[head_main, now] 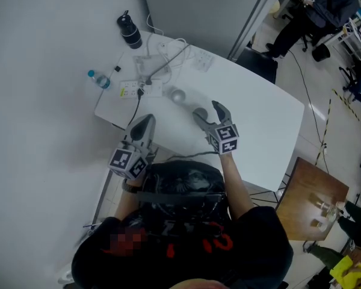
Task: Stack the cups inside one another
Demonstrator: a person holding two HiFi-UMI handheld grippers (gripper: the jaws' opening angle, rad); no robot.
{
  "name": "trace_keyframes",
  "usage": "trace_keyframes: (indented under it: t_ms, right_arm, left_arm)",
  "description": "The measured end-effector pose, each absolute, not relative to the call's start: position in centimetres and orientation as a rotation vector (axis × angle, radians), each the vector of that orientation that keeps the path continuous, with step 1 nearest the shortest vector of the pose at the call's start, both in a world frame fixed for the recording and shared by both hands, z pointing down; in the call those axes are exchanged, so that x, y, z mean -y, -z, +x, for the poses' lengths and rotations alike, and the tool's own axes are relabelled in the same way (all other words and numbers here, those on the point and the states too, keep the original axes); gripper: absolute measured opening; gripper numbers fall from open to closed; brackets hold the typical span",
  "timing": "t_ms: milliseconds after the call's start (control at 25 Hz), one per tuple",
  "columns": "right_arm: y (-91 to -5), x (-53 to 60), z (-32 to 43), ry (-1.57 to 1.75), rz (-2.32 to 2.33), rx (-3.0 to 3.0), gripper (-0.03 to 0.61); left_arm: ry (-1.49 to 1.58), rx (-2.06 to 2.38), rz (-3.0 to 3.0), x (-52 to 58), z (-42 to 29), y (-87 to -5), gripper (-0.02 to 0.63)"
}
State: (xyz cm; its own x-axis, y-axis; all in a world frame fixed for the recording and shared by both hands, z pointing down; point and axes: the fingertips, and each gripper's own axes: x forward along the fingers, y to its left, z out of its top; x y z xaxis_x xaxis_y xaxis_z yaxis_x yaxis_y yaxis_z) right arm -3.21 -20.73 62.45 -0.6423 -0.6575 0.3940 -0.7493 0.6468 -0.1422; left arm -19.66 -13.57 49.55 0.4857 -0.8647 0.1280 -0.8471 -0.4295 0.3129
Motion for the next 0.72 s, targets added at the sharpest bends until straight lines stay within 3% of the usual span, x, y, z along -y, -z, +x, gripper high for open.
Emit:
trace_keyframes:
  t_ms: [720]
  right_arm:
    - [-62.48, 20.17, -2.32, -0.44, 1.137, 2.567, 0.385]
  left_arm:
    - [0.076, 1.439, 2.424, 14.03, -18.92, -49.25, -0.005]
